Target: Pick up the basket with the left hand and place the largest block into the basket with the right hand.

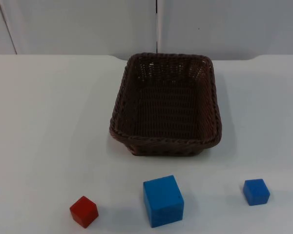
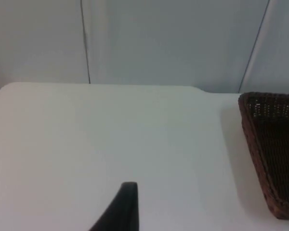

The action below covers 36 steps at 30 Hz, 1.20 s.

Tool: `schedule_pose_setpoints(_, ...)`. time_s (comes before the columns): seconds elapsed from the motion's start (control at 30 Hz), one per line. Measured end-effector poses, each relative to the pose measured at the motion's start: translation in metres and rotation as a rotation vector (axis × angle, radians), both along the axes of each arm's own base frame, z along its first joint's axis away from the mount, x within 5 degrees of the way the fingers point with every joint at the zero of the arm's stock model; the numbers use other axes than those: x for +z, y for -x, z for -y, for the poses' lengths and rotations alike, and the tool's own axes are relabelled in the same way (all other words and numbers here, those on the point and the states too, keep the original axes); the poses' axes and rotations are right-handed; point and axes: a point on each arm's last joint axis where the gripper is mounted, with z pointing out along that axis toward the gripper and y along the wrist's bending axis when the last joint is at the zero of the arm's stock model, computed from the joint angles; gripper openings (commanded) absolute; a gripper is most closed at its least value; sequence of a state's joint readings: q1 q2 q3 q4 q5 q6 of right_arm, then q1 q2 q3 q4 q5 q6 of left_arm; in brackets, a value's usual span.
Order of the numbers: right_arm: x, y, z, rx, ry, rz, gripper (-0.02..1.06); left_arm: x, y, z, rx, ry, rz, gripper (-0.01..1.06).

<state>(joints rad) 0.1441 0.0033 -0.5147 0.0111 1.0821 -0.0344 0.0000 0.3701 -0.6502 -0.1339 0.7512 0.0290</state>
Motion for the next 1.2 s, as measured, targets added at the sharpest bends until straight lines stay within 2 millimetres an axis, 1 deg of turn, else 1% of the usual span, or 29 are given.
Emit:
schedule_pose_setpoints(0.13,0.0,0.0,0.0,0.0,0.0,0.0,1.05,0.01,-0.012,0.002,-0.019,0.005,-0.003,1.05)
schedule_pose_setpoints(0.17,0.0,0.0,0.0,0.0,0.0,0.0,1.05,0.01,-0.012,0.002,-0.019,0.005,-0.003,1.05)
schedule_pose_setpoints(0.33,0.0,0.0,0.0,0.0,0.0,0.0,1.05,0.015,-0.029,0.006,-0.066,0.019,-0.017,1.05)
schedule_pose_setpoints(0.37,0.0,0.0,0.0,0.0,0.0,0.0,1.05,0.015,-0.029,0.006,-0.066,0.019,-0.017,1.05)
schedule_pose_setpoints(0.53,0.0,0.0,0.0,0.0,0.0,0.0,1.05,0.009,-0.049,0.01,-0.111,0.035,-0.075,1.05)
schedule_pose_setpoints(0.57,0.0,0.0,0.0,0.0,0.0,0.0,1.05,0.009,-0.049,0.01,-0.111,0.035,-0.075,1.05)
schedule_pose_setpoints(0.73,0.0,0.0,0.0,0.0,0.0,0.0,1.05,0.002,-0.068,0.014,-0.149,0.056,-0.127,1.05)
schedule_pose_setpoints(0.8,0.0,0.0,0.0,0.0,0.0,0.0,1.05,0.001,-0.071,0.015,-0.161,0.052,-0.134,1.05)
schedule_pose_setpoints(1.0,0.0,0.0,0.0,0.0,0.0,0.0,1.05,-0.009,-0.091,0.022,-0.235,0.088,-0.189,1.05)
schedule_pose_setpoints(1.03,0.0,0.0,0.0,0.0,0.0,0.0,1.05,-0.009,-0.091,0.022,-0.235,0.088,-0.189,1.05)
schedule_pose_setpoints(1.17,0.0,0.0,0.0,-0.001,0.002,0.0,1.05,-0.016,-0.104,0.026,-0.28,0.115,-0.218,1.05)
schedule_pose_setpoints(1.2,0.0,0.0,0.0,-0.001,0.002,0.0,1.05,-0.016,-0.104,0.026,-0.28,0.115,-0.218,1.05)
